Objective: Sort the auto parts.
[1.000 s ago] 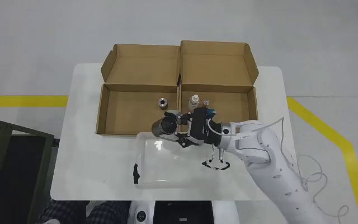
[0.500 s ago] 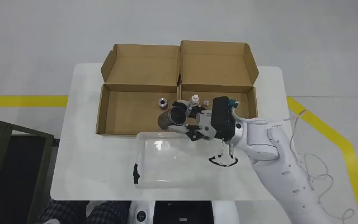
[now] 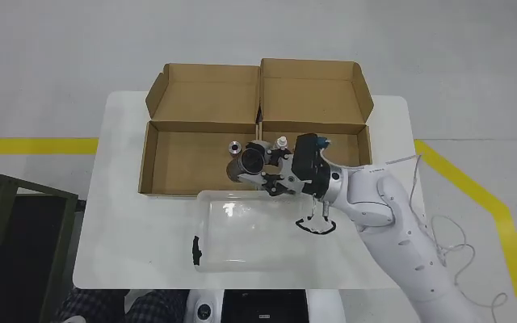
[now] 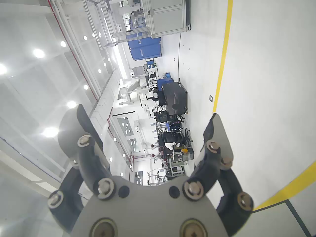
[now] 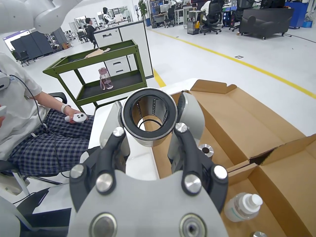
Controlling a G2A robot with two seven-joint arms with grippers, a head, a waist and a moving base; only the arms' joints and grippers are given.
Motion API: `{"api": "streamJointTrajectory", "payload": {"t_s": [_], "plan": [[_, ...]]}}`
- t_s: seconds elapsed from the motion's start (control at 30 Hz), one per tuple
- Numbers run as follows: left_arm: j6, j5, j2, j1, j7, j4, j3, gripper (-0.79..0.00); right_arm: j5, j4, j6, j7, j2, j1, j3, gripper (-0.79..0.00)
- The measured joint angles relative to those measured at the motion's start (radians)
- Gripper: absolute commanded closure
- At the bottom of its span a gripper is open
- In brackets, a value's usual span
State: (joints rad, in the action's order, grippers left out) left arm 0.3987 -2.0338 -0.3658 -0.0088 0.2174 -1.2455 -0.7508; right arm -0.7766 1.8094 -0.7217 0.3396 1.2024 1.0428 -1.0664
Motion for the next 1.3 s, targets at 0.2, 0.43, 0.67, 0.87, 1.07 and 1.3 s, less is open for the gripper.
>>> {"api": "streamJointTrajectory", "payload": {"t_s": [0.2, 0.43, 0.67, 0.87, 1.07, 1.3], "plan": [[0.000, 0.000, 0.000, 0.000, 0.000, 0.000, 0.000, -0.785, -0.069, -0.031, 0.025, 0.008, 0.010, -0.041, 0.056, 0.000], [0.000, 0.000, 0.000, 0.000, 0.000, 0.000, 0.000, -0.785, -0.166, -0.086, 0.072, 0.000, 0.028, -0.105, 0.119, 0.000], [0.000, 0.000, 0.000, 0.000, 0.000, 0.000, 0.000, -0.785, -0.237, -0.176, 0.114, -0.018, 0.048, -0.171, 0.176, 0.000], [0.000, 0.000, 0.000, 0.000, 0.000, 0.000, 0.000, -0.785, -0.287, -0.241, 0.138, -0.008, 0.062, -0.211, 0.215, 0.000], [0.000, 0.000, 0.000, 0.000, 0.000, 0.000, 0.000, -0.785, -0.288, -0.304, 0.132, 0.001, 0.080, -0.249, 0.259, 0.000], [0.000, 0.000, 0.000, 0.000, 0.000, 0.000, 0.000, -0.785, -0.303, -0.383, 0.130, 0.022, 0.102, -0.294, 0.305, 0.000]]}}
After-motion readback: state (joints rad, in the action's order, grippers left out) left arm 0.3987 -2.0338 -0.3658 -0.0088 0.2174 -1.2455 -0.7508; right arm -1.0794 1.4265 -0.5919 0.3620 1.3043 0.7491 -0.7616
